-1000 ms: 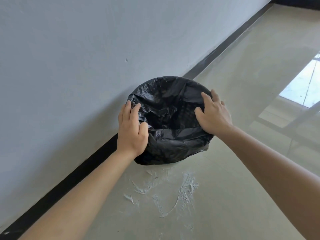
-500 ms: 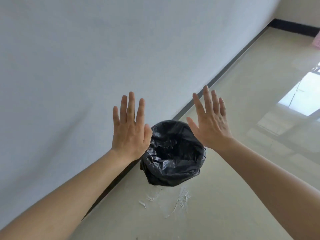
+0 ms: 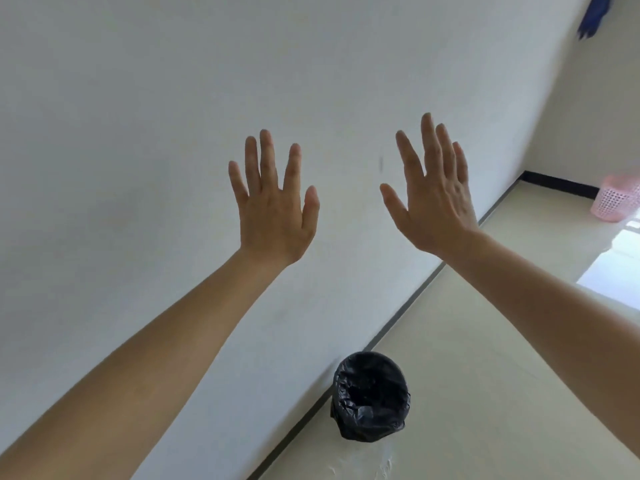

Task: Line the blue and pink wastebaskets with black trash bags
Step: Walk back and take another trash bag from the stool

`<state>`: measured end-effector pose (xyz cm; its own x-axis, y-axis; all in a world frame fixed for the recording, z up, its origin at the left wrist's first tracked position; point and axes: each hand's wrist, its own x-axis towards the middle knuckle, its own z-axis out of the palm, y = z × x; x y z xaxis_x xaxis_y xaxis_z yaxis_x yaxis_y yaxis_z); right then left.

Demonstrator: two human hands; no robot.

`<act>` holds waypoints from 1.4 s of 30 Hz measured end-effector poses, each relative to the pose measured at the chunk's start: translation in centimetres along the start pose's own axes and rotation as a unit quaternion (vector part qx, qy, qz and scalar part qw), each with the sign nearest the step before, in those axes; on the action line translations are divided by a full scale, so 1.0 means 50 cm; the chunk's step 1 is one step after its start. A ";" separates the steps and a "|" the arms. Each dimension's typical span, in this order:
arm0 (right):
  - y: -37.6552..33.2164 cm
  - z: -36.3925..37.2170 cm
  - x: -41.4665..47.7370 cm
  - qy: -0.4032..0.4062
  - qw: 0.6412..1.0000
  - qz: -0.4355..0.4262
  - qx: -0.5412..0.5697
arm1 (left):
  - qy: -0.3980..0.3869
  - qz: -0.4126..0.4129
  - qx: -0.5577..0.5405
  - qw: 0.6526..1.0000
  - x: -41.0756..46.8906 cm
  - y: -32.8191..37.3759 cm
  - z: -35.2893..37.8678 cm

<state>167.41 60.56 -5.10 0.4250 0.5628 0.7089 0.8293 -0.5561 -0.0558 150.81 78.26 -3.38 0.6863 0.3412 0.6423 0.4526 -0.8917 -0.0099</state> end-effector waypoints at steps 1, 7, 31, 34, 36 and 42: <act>-0.013 -0.030 0.023 0.008 1.000 -0.011 0.003 | 0.003 0.001 0.014 1.000 0.014 -0.012 -0.046; -0.115 -0.066 0.081 0.021 0.995 -0.067 0.074 | 0.044 -0.055 0.121 0.990 -0.045 -0.109 -0.243; -1.410 -0.884 -0.872 -0.036 0.485 -0.674 0.556 | 0.031 -0.667 0.605 0.434 -1.489 0.376 -1.292; -1.471 -1.000 -0.995 -0.041 0.445 -0.691 0.568 | 0.019 -0.679 0.611 0.406 -1.584 0.414 -1.373; -1.520 -1.061 -1.059 -0.044 0.428 -0.698 0.572 | 0.008 -0.683 0.615 0.394 -1.645 0.412 -1.428; -1.677 -1.136 -1.201 -0.051 0.408 -0.709 0.572 | 0.022 -0.708 0.596 0.378 -1.804 0.324 -1.551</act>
<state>51.73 38.65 -3.05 -0.8136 -0.1224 0.5684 -0.1310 0.9910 0.0259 52.10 9.95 -2.05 -0.7237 0.1966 0.6615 0.3006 0.9527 0.0457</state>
